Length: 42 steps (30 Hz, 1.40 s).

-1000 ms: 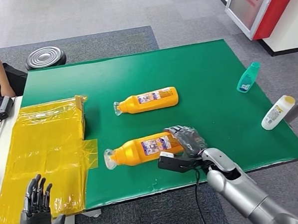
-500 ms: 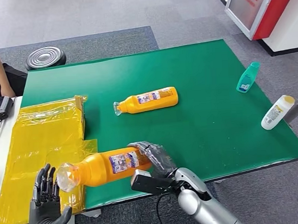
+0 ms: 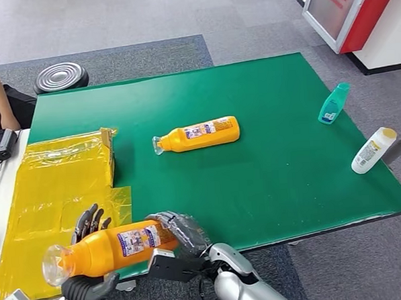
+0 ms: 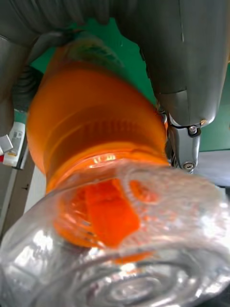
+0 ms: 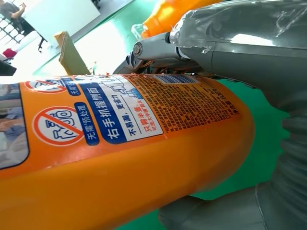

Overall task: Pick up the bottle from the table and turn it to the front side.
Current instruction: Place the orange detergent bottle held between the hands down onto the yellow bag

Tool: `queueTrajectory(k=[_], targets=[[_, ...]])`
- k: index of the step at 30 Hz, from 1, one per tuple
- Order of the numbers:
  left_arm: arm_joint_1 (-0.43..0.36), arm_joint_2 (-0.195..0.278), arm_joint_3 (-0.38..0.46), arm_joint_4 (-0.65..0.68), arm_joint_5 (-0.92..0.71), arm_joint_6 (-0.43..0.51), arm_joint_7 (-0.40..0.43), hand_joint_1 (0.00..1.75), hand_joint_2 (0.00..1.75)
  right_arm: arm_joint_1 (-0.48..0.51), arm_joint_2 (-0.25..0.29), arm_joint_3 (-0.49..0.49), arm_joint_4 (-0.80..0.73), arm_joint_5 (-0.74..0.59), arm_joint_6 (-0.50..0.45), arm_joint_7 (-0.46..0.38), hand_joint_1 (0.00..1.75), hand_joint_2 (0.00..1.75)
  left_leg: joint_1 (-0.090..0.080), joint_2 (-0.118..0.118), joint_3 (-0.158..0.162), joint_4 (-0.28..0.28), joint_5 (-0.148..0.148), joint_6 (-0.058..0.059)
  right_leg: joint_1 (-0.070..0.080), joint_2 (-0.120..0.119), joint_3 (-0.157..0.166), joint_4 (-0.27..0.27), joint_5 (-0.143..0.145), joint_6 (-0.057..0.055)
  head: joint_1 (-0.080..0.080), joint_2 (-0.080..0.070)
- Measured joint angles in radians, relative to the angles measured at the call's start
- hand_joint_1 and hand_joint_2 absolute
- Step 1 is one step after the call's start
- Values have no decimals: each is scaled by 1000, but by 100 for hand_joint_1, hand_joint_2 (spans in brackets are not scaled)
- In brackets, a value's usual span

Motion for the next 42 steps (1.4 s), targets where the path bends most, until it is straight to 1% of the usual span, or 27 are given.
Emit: queueTrajectory(k=[1,2,5,6,11,19,20,21,23,24,25,29,31,37,40,42], targets=[[-1,5,-7,0,0,1,0,0,175,0,3,2,4,0,0,0,175,175,0,0,0,0,0,0,0,0,0,0,0,0,0,0],[-2,9,-14,0,0,3,0,21,175,0,6,3,8,0,0,0,175,175,0,0,0,0,0,0,0,0,0,0,0,0,0,0],[-3,23,-31,0,-3,16,0,151,175,0,10,5,15,1,-1,0,175,175,0,0,0,0,0,0,0,0,0,0,0,0,0,0],[-4,28,-38,0,-4,25,-1,173,175,0,11,6,16,1,-1,1,175,175,0,0,0,0,0,0,0,0,0,0,0,0,0,0],[-4,55,-81,0,-9,88,-3,175,175,0,11,5,17,0,-4,6,175,175,0,0,0,0,0,0,0,0,0,0,0,0,0,0],[-12,81,-120,0,-12,147,2,175,175,7,11,4,17,-3,-6,7,175,175,0,0,0,0,0,0,0,0,0,0,0,0,0,0],[-13,82,-124,0,-14,153,4,175,175,9,11,4,17,-3,-6,7,170,175,0,0,0,0,0,0,0,0,0,0,0,0,0,0],[-14,83,-126,0,-18,160,6,175,175,11,11,4,17,-3,-6,7,130,175,0,0,0,0,0,0,0,0,0,0,0,0,0,0],[-14,85,-130,-2,-37,186,9,175,175,15,11,2,17,-3,-6,7,43,175,0,0,0,0,0,0,0,0,0,0,0,0,0,0],[-15,86,-133,-5,-57,208,10,175,175,17,11,1,17,-3,-7,7,4,175,0,0,0,0,0,0,0,0,0,0,0,0,0,0],[-15,87,-136,-9,-85,237,14,175,175,19,11,0,16,-3,-8,6,0,175,0,0,0,0,0,0,0,0,0,0,0,0,0,0],[-13,98,-144,-23,-238,383,43,175,175,23,11,-6,7,-6,-11,2,0,175,0,0,0,0,0,0,0,0,0,0,0,0,0,0],[-13,111,-144,-37,-288,434,50,175,175,28,9,-13,-1,-8,-11,2,0,175,0,0,0,0,0,0,0,0,0,0,0,0,0,0],[-12,134,-143,-64,-344,483,60,175,175,38,6,-24,-17,-12,-11,2,0,175,0,0,0,0,0,-1,0,0,0,0,0,0,0,0],[-11,147,-142,-76,-421,544,86,175,175,43,2,-29,-21,-12,-10,0,0,175,0,0,0,0,0,-1,0,0,0,0,0,0,0,0],[-11,163,-135,-90,-511,608,123,175,175,53,-3,-38,-28,-12,-11,-2,0,175,0,0,0,0,0,-1,0,0,0,0,0,0,0,0]])
